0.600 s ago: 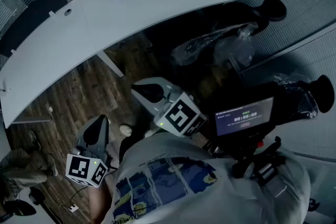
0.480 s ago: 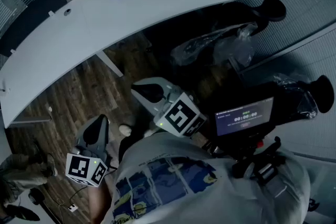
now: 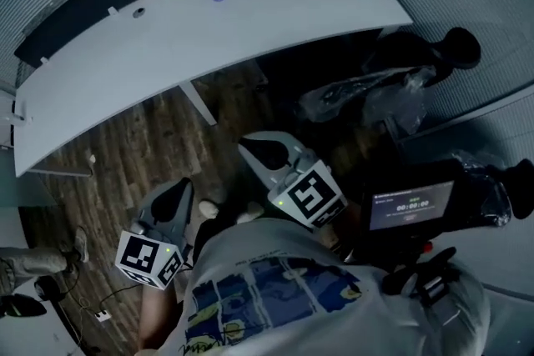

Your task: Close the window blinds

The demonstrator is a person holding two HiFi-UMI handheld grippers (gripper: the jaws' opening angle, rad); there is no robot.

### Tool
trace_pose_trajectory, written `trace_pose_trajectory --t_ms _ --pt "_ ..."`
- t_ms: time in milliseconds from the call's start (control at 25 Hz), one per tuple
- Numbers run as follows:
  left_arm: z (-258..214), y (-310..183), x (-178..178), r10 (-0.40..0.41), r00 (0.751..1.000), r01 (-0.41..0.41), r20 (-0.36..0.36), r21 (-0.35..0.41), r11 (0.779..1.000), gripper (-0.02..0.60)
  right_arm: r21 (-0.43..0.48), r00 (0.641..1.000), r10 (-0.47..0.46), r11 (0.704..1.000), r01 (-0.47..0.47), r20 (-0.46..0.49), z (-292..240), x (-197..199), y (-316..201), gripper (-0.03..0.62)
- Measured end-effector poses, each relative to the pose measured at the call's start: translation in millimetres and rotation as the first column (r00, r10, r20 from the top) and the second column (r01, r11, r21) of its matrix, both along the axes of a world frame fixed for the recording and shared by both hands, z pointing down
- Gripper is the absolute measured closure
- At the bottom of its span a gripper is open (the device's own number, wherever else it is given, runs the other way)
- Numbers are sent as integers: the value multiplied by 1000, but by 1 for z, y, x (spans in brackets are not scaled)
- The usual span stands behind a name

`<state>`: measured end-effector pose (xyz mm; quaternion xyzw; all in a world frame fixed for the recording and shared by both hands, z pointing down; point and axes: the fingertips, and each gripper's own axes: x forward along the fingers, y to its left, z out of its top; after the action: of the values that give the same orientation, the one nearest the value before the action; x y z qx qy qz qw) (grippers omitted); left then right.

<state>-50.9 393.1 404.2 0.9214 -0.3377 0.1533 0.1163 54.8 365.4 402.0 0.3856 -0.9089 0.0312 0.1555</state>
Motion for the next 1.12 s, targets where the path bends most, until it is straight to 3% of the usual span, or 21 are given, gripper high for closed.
trace_pose_trajectory --t_ms 520,840,1120 --pt "8 -55 -37 -14 1000 13 -17 -31 999 575 -32 999 44 998 -44 -18 12 -22 -52 580" --pt "-1 -143 -78 -6 999 7 -44 9 1000 575 -16 997 47 999 -48 -54 7 -66 -135 580" --pt "-5 -227 -136 8 999 -7 -50 18 1000 575 18 996 56 998 -55 -71 -5 -121 -227 580"
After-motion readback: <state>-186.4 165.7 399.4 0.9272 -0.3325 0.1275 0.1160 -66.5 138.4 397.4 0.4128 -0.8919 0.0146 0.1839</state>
